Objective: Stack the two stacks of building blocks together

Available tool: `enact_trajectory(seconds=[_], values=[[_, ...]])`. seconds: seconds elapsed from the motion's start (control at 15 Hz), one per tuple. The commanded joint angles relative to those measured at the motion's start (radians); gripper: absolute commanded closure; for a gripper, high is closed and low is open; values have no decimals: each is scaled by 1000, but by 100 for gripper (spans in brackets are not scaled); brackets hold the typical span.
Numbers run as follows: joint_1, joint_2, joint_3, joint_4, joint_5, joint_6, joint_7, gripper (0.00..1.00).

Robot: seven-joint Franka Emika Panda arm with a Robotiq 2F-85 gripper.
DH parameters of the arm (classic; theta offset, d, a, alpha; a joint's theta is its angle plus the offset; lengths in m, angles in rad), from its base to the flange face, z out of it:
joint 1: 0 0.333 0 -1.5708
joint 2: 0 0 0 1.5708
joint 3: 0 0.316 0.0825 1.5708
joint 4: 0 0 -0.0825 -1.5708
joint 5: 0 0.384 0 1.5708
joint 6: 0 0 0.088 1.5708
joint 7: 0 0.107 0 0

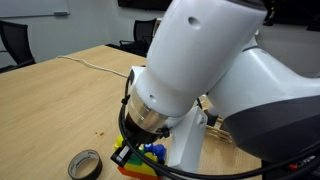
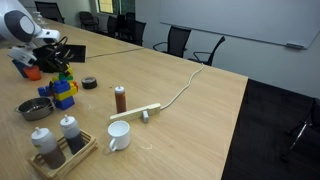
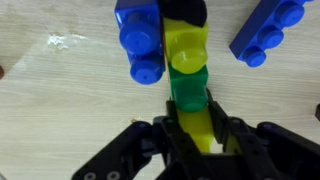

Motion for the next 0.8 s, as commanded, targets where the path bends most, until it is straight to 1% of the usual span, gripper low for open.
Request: enact_trajectory(seconds=[0.0, 0.2, 0.33, 0.4, 0.67, 0.73], values=[[20, -27, -27, -70, -14, 71, 40, 35], [29, -30, -39, -98, -9, 106, 49, 12], [34, -31, -48, -107, -6, 122, 49, 1], [38, -32, -53, -110, -5, 130, 49, 0], [71, -42, -90, -123, -15, 147, 50, 0], [74, -49, -90, -129, -11, 148, 40, 0]])
